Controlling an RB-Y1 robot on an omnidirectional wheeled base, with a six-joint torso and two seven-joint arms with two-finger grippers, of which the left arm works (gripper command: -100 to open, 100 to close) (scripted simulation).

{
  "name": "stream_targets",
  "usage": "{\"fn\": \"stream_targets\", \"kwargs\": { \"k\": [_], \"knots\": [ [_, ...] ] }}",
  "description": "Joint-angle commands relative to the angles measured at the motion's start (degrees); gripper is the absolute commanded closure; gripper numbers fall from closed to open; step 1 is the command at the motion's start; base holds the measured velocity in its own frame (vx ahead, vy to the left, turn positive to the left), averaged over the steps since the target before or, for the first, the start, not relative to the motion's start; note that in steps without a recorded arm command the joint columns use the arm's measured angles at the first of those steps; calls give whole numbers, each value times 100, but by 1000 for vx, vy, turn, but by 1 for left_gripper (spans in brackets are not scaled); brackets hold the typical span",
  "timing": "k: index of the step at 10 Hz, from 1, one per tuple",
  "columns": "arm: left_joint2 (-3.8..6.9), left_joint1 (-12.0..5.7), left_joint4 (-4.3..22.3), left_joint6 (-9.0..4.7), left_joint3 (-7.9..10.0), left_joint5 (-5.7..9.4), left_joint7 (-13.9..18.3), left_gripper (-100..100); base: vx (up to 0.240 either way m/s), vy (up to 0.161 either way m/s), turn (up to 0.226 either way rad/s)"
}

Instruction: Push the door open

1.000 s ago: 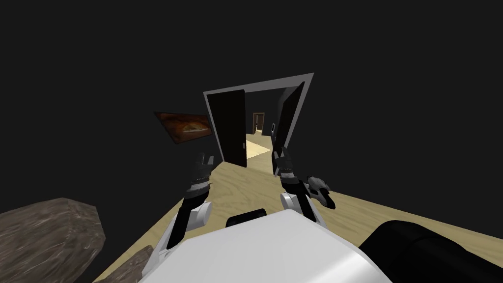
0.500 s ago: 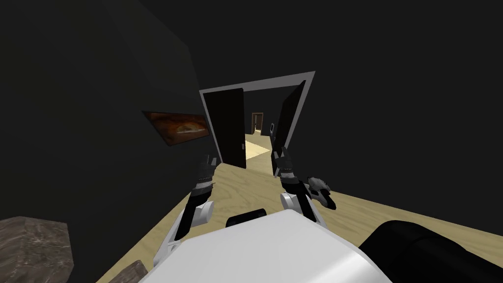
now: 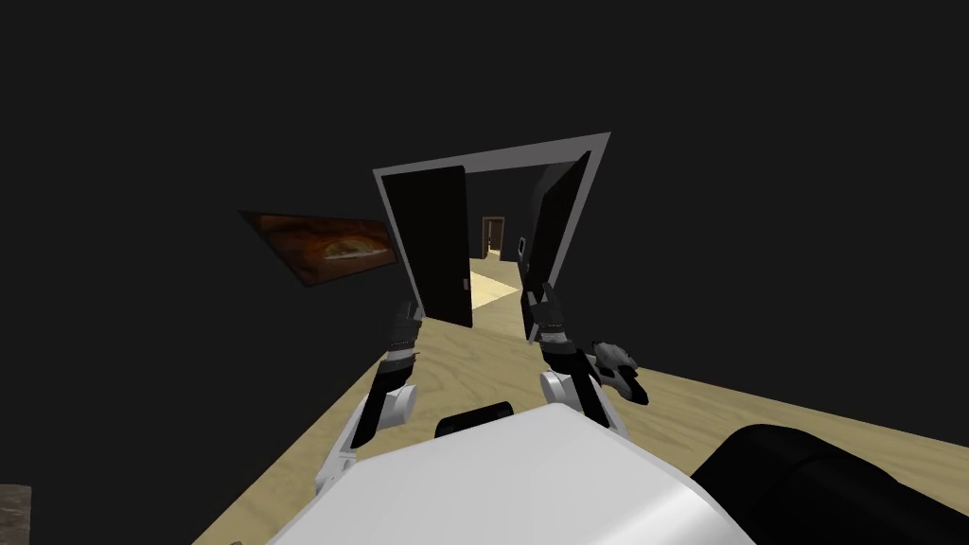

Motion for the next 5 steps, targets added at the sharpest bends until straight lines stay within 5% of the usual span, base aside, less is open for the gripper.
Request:
{"fn": "stream_targets", "kwargs": {
  "k": [1, 5],
  "knots": [
    [40, -64, 216, -48, -7, 25, 18, -100, 94, 19, -53],
    [96, -278, 811, -165, -33, 73, 42, -100, 97, 9, -62]
  ]
}}
